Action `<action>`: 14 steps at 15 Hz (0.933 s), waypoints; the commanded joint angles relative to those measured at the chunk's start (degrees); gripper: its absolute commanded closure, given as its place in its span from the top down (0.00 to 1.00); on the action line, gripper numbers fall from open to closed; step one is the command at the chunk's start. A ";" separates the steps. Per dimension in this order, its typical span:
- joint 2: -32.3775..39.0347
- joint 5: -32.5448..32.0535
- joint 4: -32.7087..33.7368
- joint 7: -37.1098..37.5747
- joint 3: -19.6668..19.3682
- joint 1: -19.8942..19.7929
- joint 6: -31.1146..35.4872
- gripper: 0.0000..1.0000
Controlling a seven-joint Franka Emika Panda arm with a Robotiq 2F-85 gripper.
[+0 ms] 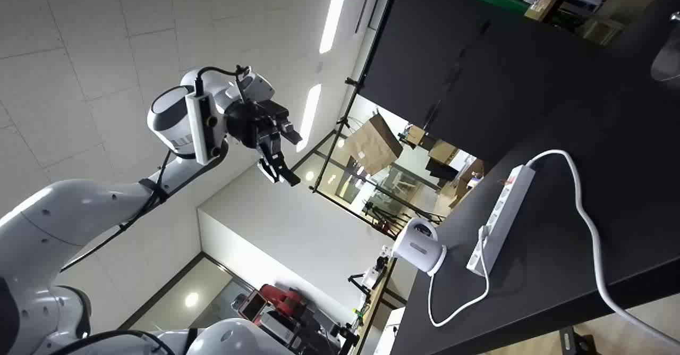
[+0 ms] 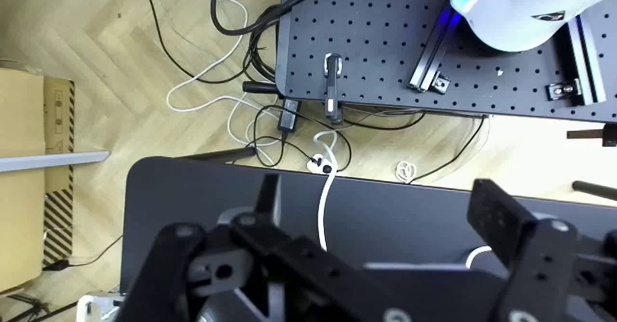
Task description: Flip the switch on the handle of the kettle
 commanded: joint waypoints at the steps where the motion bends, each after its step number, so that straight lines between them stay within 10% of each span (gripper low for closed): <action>1: -0.14 -0.51 0.18 0.65 -1.04 1.53 -0.33 1.00; 14: 5.83 0.84 2.02 0.43 -1.40 4.43 6.90 1.00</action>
